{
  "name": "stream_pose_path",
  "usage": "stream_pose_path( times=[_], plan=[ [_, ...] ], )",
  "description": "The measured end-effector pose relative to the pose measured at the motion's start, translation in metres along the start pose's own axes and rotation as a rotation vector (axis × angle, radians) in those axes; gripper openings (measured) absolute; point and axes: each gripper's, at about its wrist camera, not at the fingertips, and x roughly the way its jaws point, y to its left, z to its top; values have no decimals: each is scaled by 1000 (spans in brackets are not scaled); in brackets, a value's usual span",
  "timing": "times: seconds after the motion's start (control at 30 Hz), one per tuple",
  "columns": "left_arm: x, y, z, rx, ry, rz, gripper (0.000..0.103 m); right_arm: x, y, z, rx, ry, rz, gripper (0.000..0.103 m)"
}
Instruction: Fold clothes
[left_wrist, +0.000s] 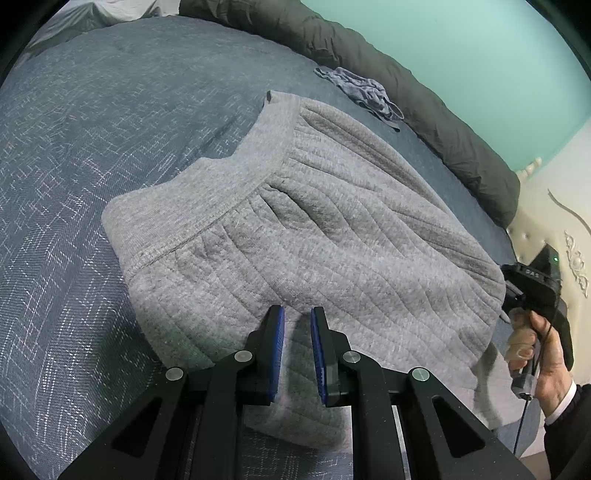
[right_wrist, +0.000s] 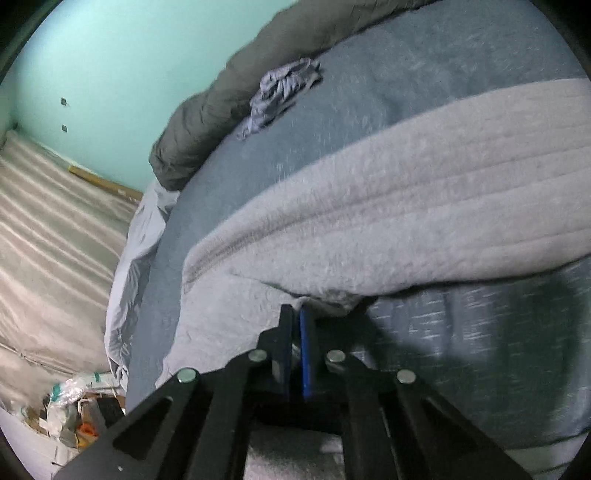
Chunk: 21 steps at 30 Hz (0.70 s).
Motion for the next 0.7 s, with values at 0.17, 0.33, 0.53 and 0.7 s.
stream_pose_path(
  times=[0.17,0.33,0.53,0.7],
  plan=[
    [0,1,1,-1,6,2,16,-11,-3,-6,-3,-23,-4,3],
    [0,3,1,-3,7,1,16,1,-14,-13,40,60,11,3],
    [-1,4,1,-6,8,-1,16,-15,-32,-9,88,2,-13,5],
    [-1,4,1,-4,8,2,16,-19,-42,1,143,-33,-32,13]
  ],
)
